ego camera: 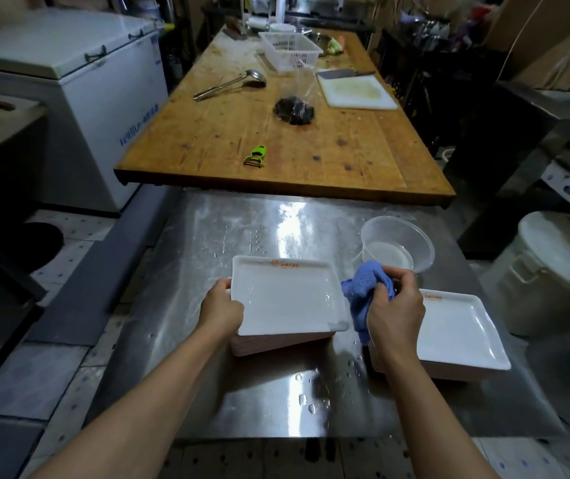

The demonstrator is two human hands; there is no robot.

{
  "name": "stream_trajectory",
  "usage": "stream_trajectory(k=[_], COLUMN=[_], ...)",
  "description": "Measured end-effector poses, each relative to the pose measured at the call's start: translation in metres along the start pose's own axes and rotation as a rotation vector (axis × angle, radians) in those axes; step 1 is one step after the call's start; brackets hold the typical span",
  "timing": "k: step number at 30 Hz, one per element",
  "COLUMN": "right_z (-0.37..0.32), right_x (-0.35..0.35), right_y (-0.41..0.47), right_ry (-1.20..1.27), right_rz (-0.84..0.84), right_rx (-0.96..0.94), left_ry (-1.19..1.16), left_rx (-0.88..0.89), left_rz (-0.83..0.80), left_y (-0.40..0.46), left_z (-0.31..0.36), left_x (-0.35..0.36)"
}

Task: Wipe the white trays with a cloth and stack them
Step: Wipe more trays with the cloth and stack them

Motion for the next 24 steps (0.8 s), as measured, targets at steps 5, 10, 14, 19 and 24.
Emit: stream_trajectory(k=[5, 10, 14, 19, 24], right_z=[-0.006, -0.008, -0.014, -0.020, -0.019], right_x=[-0.019, -0.033, -0.044, -0.060, -0.071], right_y=[0.005, 0.016, 0.036, 0.074, 0.107], right_ry=[-0.009, 0.019, 0.025, 0.021, 0.028], right_rz=[0.051, 0.066, 0.091, 0.149, 0.166], right_rx=[-0.033, -0.026, -0.040, -0.039, -0.040], left_ry=[-0.074, -0.171, -0.167, -0.161, -0.108], left_rx=[-0.017, -0.024, -0.004, 0.050, 0.157], left_rz=[0.005, -0.001, 0.013, 0.041, 0.120], left_y=[-0.005, -0.002, 0.008, 0.021, 0.037], left_z=[0.012, 0.038, 0.064, 0.102, 0.140], left_x=[0.007, 0.024, 0.042, 0.070, 0.096])
Point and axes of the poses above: each hand's wrist, its own y-axis towards the middle knuckle, its own x-axis out of the palm, z = x × y, the point moved 7 cm from there along y, towards the middle knuckle, and after that the axes turned 7 degrees about x, right-handed, at the moved point
